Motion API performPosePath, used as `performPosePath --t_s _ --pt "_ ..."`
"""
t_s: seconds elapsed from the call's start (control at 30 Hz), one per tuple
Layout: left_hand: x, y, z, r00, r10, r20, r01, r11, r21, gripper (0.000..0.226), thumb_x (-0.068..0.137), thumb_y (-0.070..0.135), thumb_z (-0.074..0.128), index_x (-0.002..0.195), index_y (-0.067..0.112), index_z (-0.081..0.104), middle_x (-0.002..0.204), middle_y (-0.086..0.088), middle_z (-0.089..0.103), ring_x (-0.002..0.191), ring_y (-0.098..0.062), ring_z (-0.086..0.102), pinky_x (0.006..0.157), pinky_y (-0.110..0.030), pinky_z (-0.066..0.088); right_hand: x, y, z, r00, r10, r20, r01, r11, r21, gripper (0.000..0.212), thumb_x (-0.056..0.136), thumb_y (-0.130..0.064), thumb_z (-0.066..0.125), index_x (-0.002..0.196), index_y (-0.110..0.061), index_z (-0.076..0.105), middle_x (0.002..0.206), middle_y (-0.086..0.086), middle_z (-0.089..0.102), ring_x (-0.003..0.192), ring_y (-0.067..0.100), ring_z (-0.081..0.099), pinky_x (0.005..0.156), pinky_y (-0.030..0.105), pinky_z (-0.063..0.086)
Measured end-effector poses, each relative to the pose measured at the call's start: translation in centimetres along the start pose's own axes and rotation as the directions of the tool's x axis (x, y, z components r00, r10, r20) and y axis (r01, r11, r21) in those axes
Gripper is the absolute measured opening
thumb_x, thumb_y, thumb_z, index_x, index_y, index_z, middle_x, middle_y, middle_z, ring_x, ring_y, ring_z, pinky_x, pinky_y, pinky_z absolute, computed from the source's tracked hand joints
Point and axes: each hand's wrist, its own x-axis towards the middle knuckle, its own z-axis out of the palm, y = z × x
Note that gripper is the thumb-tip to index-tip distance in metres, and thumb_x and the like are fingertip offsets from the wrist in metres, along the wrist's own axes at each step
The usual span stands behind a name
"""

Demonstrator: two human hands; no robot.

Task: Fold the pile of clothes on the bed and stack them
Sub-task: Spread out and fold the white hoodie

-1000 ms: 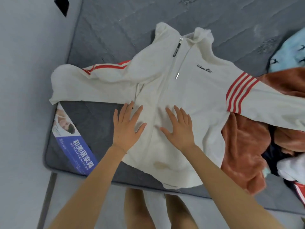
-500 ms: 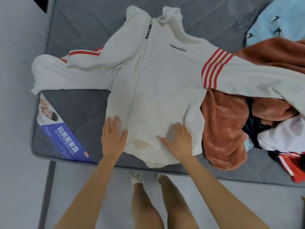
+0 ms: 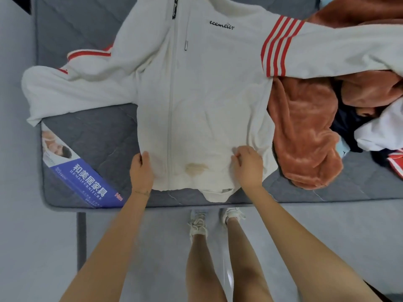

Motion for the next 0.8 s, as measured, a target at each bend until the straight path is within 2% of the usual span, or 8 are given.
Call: performPosePath --t_s 0.1,0.27,0.37,0.47,0.53,0.6,0.73,0.8 --pt "0.0 -0.5 -0.3 0.99 -0.005 0.141 -0.003 0.998 0.055 0.031 0.105 0.032 0.038 0.089 0.011 0.053 0.084 -0.004 0.05 0.08 -0.015 0.044 0.069 -0.029 0.037 -1.1 -0.3 -1.8 0.992 0.125 0.006 -0.124 0.977 0.173 0.014 0.099 -0.015 0.049 0.088 -0.007 0.046 0.065 0.0 0.048 0.06 0.024 0.049 0.052 0.035 0.034" --pt "-0.6 -0.5 0.0 0.99 0.015 0.137 -0.028 0.995 0.091 0.035 0.106 0.028 0.03 0.093 0.009 0.057 0.088 -0.008 0.058 0.077 -0.021 0.051 0.075 -0.037 0.044 -2.2 -0.7 -4.9 0.98 0.158 -0.123 -0.114 0.945 0.308 0.012 0.103 -0.015 0.044 0.093 -0.011 0.039 0.061 0.0 0.045 0.051 0.018 0.043 0.048 0.035 0.028" --pt "-1.1 -0.6 0.7 0.986 0.068 0.152 -0.091 0.985 0.148 0.025 0.099 0.006 0.036 0.103 0.007 0.061 0.092 -0.009 0.061 0.081 -0.023 0.055 0.079 -0.041 0.047 -1.6 0.1 -6.2 0.964 0.234 -0.124 -0.171 0.909 0.38 0.01 0.102 -0.014 0.045 0.094 -0.01 0.04 0.07 0.005 0.053 0.057 0.017 0.047 0.053 0.034 0.031" --pt "-0.8 -1.5 1.5 0.985 0.122 0.119 -0.15 0.951 0.269 0.024 0.087 -0.009 0.038 0.097 -0.011 0.059 0.097 -0.03 0.058 0.09 -0.043 0.052 0.086 -0.054 0.044 -1.2 2.5 -6.3 0.96 0.273 -0.07 -0.228 0.899 0.373 0.01 0.099 -0.018 0.054 0.101 -0.008 0.049 0.086 0.006 0.06 0.076 0.021 0.055 0.069 0.036 0.044" --pt "-0.7 -2.3 1.9 0.996 0.088 0.036 -0.095 0.936 0.34 0.027 0.086 -0.007 0.041 0.107 -0.012 0.058 0.111 -0.033 0.055 0.105 -0.046 0.05 0.096 -0.056 0.041 -1.2 4.6 -5.8 0.954 0.297 -0.032 -0.275 0.917 0.289 0.028 0.093 -0.024 0.064 0.113 -0.007 0.054 0.106 0.008 0.06 0.098 0.025 0.055 0.085 0.038 0.047" --pt "-0.9 -3.0 1.9 0.994 0.107 0.001 -0.098 0.908 0.408 0.029 0.086 -0.008 0.045 0.111 -0.01 0.059 0.115 -0.031 0.055 0.109 -0.044 0.049 0.097 -0.049 0.041 -1.5 5.9 -5.5 0.952 0.307 0.017 -0.304 0.933 0.19 0.049 0.086 -0.033 0.074 0.121 -0.006 0.054 0.119 0.007 0.056 0.111 0.025 0.048 0.093 0.035 0.043" --pt "-1.3 -3.7 1.3 0.964 0.263 0.049 -0.257 0.86 0.441 0.01 0.086 -0.007 0.052 0.082 0.001 0.055 0.08 -0.02 0.055 0.083 -0.042 0.052 0.075 -0.045 0.04 -2.1 6.3 -4.7 0.956 0.29 0.051 -0.293 0.951 0.098 0.068 0.079 -0.038 0.08 0.128 -0.002 0.049 0.124 0.008 0.049 0.115 0.024 0.043 0.095 0.031 0.037" --pt "-1.4 -3.8 0.7 0.945 0.32 0.062 -0.317 0.858 0.404 0.022 0.087 -0.005 0.055 0.073 0.01 0.046 0.068 -0.007 0.047 0.069 -0.034 0.047 0.067 -0.043 0.039 -2.3 6.7 -4.1 0.943 0.329 0.043 -0.331 0.942 0.053 0.061 0.081 -0.027 0.079 0.125 0.002 0.048 0.125 0.015 0.048 0.115 0.031 0.044 0.096 0.034 0.037"
